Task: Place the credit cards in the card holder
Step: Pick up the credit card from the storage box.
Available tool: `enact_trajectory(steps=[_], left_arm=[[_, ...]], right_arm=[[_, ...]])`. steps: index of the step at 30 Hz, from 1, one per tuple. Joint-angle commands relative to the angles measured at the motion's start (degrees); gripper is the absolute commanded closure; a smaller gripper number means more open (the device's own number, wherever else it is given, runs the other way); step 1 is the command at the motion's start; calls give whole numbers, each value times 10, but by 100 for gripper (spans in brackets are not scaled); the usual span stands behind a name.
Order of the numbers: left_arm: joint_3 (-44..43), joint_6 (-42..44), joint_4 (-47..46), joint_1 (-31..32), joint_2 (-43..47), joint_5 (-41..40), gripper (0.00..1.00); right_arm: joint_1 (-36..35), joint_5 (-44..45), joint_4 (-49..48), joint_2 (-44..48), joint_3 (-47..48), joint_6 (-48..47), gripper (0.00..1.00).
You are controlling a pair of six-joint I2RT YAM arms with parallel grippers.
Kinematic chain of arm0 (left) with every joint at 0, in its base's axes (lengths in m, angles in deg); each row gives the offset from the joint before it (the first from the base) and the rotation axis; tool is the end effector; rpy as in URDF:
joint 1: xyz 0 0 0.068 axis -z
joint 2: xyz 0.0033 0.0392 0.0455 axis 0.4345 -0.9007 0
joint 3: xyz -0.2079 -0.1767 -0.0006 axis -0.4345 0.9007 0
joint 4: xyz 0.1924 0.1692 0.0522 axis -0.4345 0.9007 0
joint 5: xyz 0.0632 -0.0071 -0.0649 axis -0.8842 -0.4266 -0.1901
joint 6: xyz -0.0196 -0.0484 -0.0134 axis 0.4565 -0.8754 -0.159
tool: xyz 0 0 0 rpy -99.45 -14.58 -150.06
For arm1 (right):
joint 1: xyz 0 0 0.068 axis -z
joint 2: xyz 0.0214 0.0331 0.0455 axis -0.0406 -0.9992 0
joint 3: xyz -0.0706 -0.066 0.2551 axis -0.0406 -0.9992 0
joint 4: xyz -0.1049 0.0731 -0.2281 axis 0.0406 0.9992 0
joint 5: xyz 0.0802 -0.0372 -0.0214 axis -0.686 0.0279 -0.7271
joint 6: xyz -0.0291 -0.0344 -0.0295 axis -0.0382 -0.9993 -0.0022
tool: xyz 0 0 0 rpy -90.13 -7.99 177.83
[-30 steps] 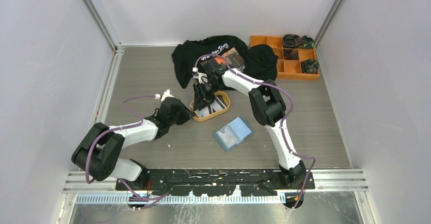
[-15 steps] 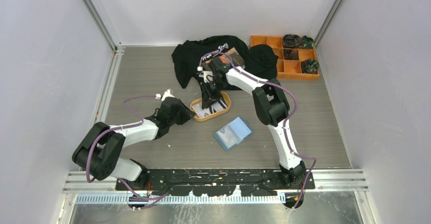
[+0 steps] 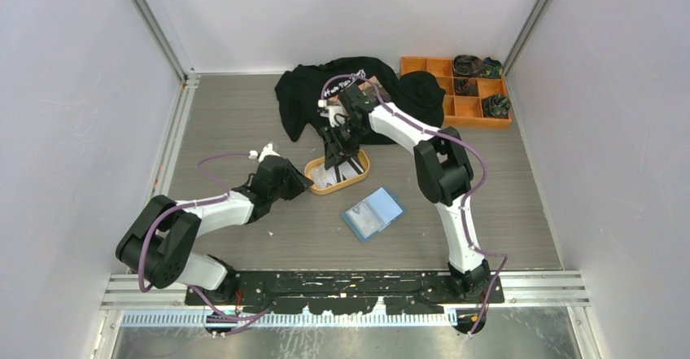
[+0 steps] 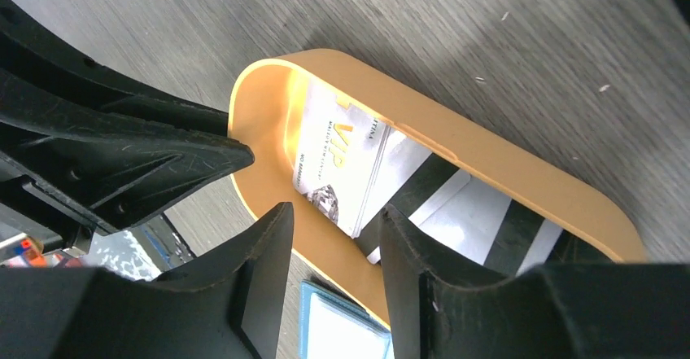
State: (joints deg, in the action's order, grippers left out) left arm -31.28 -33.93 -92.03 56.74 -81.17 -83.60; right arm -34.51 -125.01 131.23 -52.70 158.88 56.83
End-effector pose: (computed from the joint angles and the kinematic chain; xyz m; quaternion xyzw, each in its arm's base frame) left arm 0.2284 -0.1350 0.1534 -0.2336 0.8633 -0.3022 0.3300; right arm 0.3860 0.2671 0.1863 -0.2969 0.8898 0.3365 0.0828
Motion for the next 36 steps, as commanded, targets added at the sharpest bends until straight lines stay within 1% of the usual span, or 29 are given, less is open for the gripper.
enact_trajectory(steps=[1,5,12,18,27,36], left_arm=[[4,3,-27,-1,-5,15,81],[4,3,-28,-2,-6,16,81],[4,3,-31,-4,-9,20,81],[5,2,-35,-4,-10,22,82],[5,3,-38,-4,-12,25,81],[7,3,-40,-4,-11,25,81]], right_arm=[[3,44,-7,42,-5,-8,51],[8,54,-7,26,-6,10,51],[19,73,-16,24,-15,19,50],[19,26,-26,-5,-17,47,50],[15,-53,-86,-28,-29,122,51],[15,-138,-158,-17,-56,186,54]])
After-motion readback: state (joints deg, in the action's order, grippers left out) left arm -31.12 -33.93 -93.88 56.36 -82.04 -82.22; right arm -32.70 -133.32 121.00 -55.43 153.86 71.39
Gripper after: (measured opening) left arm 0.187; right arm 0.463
